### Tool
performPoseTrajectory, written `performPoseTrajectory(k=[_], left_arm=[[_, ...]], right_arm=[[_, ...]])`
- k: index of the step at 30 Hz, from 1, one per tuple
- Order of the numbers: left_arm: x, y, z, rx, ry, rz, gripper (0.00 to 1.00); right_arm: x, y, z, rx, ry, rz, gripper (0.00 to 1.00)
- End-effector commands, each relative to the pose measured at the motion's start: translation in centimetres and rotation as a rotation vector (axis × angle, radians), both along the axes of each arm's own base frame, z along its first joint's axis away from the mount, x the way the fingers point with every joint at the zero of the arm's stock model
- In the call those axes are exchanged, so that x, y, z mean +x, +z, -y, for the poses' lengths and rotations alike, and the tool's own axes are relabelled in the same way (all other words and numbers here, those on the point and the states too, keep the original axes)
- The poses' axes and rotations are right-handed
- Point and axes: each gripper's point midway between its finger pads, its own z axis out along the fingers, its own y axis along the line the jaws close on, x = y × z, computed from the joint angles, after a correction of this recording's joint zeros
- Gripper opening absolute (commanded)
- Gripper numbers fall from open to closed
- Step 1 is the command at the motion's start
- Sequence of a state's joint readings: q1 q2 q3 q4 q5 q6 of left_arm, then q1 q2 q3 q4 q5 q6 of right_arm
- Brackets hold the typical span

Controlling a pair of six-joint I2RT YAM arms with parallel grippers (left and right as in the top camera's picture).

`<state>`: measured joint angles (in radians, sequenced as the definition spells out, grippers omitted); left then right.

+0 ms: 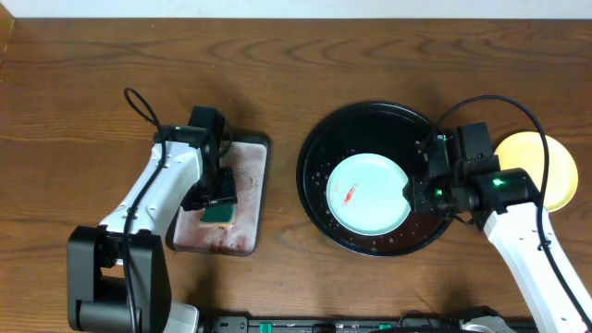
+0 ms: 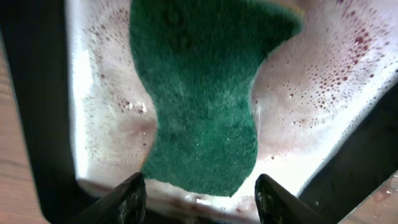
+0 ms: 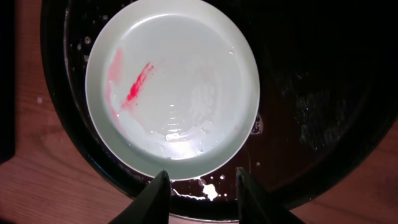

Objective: Clean dirty plates on tray and stack at the side
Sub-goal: 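Grasp the sponge with the left gripper and carry it to the plate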

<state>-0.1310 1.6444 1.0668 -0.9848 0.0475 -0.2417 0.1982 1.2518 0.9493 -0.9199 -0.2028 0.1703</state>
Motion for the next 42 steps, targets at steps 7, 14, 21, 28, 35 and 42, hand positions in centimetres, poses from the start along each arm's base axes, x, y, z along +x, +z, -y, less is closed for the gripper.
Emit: performPoseTrajectory(k=[7, 14, 21, 28, 35, 42], left_arm=[[-2.8, -5.9, -0.1, -0.014, 0.056, 0.001, 0.13], [-1.7, -3.9, 0.1, -0.017, 0.055, 0.001, 0.08], [0.0, -0.4, 0.3, -0.018, 0.055, 0.007, 0.47], [0.3, -1.0, -0.8, 0.041, 0.047, 0.028, 0.5], [-0.7, -4.5, -0.6, 0.026, 0.098, 0.057, 0.38], [-2.1, -6.0, -0.8, 0.03, 0.112, 0.041, 0.07]], right_arm=[[0.1, 0.7, -0.5, 0.007, 0.033, 0.027, 0.34], [0.2, 0.7, -0.5, 0.007, 0.033, 0.028, 0.34], [0.1, 0.7, -0.5, 0.007, 0.033, 0.025, 0.34], [0.1, 0.7, -0.5, 0.007, 0.033, 0.026, 0.34], [0.1, 0.7, -0.5, 0.007, 0.033, 0.025, 0.34], [0.3, 0.5, 0.3, -0.015, -0.043, 0.013, 0.42]])
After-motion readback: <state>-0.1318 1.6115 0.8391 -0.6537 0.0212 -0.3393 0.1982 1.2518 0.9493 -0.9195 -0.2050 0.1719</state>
